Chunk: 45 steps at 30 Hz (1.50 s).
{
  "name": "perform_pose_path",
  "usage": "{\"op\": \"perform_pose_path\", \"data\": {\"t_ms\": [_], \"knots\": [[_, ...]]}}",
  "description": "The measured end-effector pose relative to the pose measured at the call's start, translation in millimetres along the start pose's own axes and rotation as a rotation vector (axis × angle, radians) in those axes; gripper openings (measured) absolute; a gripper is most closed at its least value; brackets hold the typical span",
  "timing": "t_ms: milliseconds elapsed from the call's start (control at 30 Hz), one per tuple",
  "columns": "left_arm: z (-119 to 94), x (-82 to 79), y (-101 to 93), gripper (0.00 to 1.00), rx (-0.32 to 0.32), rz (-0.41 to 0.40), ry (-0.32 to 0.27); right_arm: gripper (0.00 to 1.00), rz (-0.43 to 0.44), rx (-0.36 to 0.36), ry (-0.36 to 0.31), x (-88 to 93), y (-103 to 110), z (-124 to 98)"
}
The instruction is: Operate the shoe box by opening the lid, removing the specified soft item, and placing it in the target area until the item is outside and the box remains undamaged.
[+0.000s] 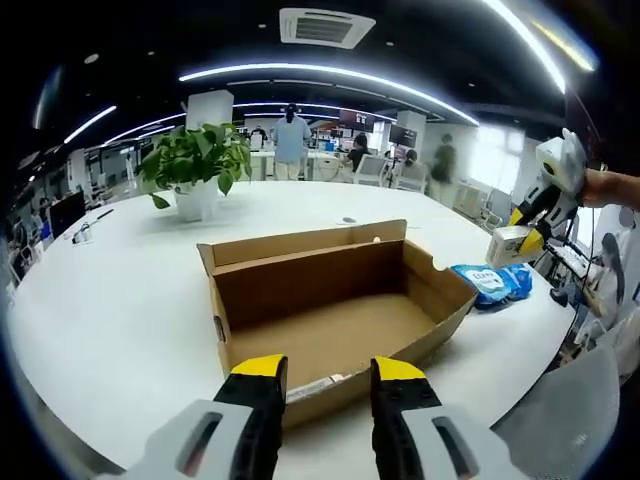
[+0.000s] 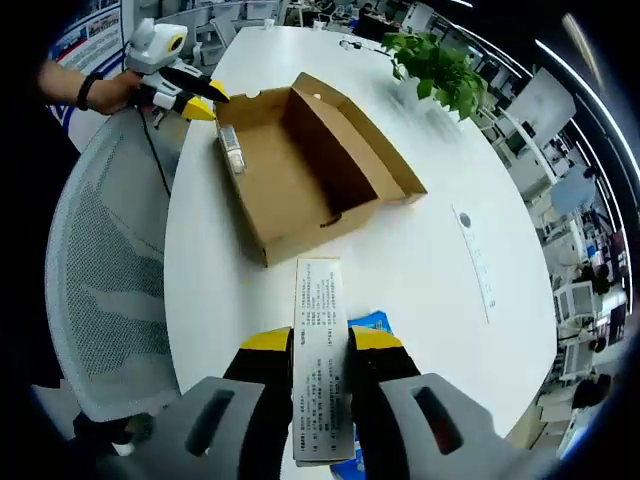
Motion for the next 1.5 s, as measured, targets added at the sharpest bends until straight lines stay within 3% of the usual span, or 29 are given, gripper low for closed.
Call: {"op": "perform_pose_path", "data": {"t_ms": [200, 367, 567, 867, 1500], "knots": [[2.0, 0.3, -2.5, 0.33, 0.013, 0.021, 0.017, 0.18, 0.113, 0.046, 0.026, 51.9, 0.3, -20.2], [1.9, 0.1, -4.1, 0.34, 0.015, 0.035, 0.022, 0.18, 0.162, 0.061, 0.05, 84.1, 2.4, -30.4], [0.4, -0.9, -5.4, 0.34, 0.004, 0.039, 0.025, 0.18, 0.2, 0.069, 0.065, 105.8, 4.5, -38.5], [-3.7, -3.0, -9.0, 0.34, -0.01, 0.04, 0.028, 0.18, 0.21, 0.071, 0.07, 111.0, -18.5, -30.8], [-2.8, -2.0, 2.8, 0.34, -0.057, 0.008, 0.014, 0.18, 0.113, 0.061, 0.177, 118.2, -120.7, 7.8]]}}
Point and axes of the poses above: the point that each gripper's makers call its tool centre point, and the gripper's own axes: z roughly forward along the fingers, y roughly to its left, x roughly out of its underside, the point moved 8 cm from there along -z, roughly backward along the fingers
